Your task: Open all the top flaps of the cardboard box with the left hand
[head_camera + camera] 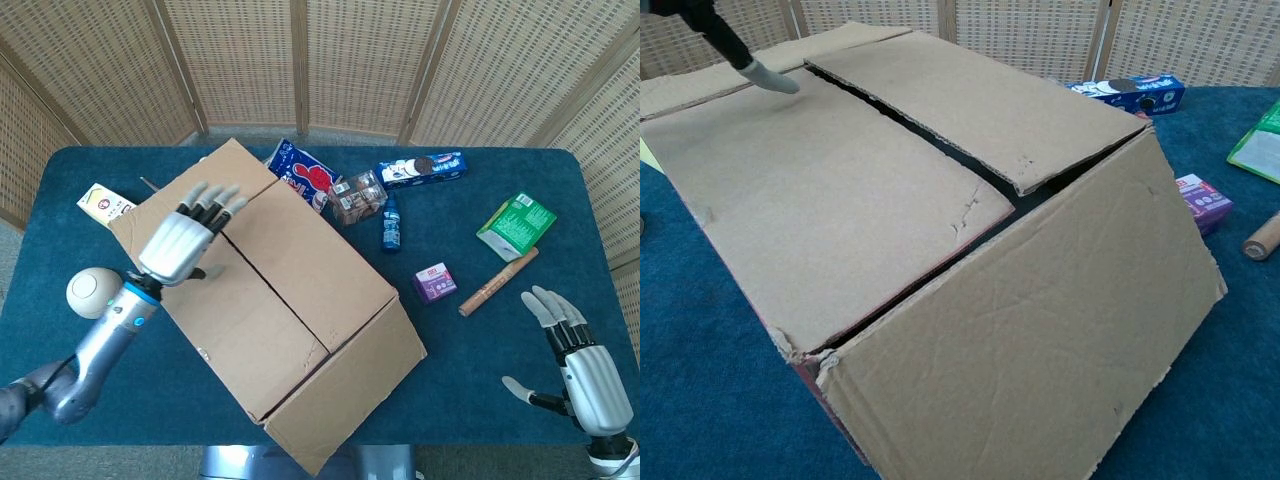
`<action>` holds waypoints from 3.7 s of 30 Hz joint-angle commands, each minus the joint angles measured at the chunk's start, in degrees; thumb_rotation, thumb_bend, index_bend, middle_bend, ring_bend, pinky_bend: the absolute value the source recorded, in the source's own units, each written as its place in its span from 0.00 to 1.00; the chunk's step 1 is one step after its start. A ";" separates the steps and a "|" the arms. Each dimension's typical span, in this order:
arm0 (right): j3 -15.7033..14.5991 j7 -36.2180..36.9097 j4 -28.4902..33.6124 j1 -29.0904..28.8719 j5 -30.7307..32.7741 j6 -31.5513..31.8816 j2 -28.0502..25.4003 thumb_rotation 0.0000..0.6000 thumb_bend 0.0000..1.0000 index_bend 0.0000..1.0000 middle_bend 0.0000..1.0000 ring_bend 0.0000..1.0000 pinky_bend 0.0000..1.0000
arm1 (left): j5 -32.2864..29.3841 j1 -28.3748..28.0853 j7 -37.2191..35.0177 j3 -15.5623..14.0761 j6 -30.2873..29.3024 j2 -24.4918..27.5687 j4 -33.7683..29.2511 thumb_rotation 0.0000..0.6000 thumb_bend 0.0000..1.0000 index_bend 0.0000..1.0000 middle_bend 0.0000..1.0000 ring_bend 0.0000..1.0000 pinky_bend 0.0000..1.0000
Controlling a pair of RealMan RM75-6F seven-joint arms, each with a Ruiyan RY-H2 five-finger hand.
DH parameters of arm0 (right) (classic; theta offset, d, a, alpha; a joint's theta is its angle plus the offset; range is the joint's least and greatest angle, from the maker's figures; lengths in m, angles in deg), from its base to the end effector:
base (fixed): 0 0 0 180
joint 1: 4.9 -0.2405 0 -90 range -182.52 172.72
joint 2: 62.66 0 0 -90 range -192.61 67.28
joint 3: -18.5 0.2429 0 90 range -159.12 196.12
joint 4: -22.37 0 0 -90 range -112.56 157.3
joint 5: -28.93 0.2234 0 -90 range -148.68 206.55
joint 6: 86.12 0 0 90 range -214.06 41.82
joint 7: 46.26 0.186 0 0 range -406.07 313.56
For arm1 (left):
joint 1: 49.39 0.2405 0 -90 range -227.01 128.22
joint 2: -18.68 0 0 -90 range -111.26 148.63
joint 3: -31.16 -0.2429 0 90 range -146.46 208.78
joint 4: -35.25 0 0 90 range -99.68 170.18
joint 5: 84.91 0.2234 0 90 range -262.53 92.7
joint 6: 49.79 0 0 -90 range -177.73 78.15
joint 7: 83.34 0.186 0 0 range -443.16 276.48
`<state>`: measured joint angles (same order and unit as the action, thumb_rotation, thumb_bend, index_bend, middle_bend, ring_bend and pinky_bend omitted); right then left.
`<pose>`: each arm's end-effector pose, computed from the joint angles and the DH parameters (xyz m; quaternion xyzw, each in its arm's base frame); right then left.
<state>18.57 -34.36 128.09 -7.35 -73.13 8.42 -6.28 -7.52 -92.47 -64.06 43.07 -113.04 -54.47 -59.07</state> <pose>-0.2214 -0.1912 0.1647 0.5790 -0.3983 0.5440 0.4585 -0.0839 0.3829 0.0574 -0.7505 -0.2110 -0.4428 0.4430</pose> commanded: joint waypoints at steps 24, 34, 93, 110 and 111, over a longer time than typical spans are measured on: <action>-0.05 2.71 -0.37 -0.10 0.29 0.31 -0.90 1.00 0.00 0.00 0.00 0.00 0.12 | -4.32 -6.62 8.52 3.00 1.36 -11.33 6.45 1.00 0.01 0.00 0.00 0.00 0.05; -0.17 3.53 -0.41 -0.03 0.25 0.49 -1.26 1.00 0.00 0.00 0.00 0.00 0.12 | -3.95 -7.98 8.06 5.56 -0.52 -11.17 6.19 1.00 0.01 0.00 0.00 0.00 0.05; 1.63 6.18 -1.47 -0.86 5.54 -1.95 -1.63 1.00 0.00 0.00 0.00 0.00 0.12 | -23.26 -22.41 13.59 12.31 9.87 -9.04 8.38 1.00 0.00 0.51 0.55 0.42 0.47; 1.47 5.46 -1.25 -0.61 4.65 -1.48 -1.44 1.00 0.00 0.00 0.00 0.00 0.12 | -32.55 -22.11 18.07 6.85 7.93 -8.24 2.69 0.75 0.00 0.86 0.77 0.61 0.70; 1.48 5.48 -1.26 -0.60 4.65 -1.43 -1.44 1.00 0.00 0.00 0.00 0.00 0.12 | -32.64 -22.24 18.34 6.70 7.68 -8.35 2.61 0.67 0.00 0.85 0.77 0.61 0.70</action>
<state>20.05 -28.88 126.83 -7.95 -68.48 6.99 -7.72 -39.99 -114.51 -45.98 49.99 -105.10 -62.62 -56.29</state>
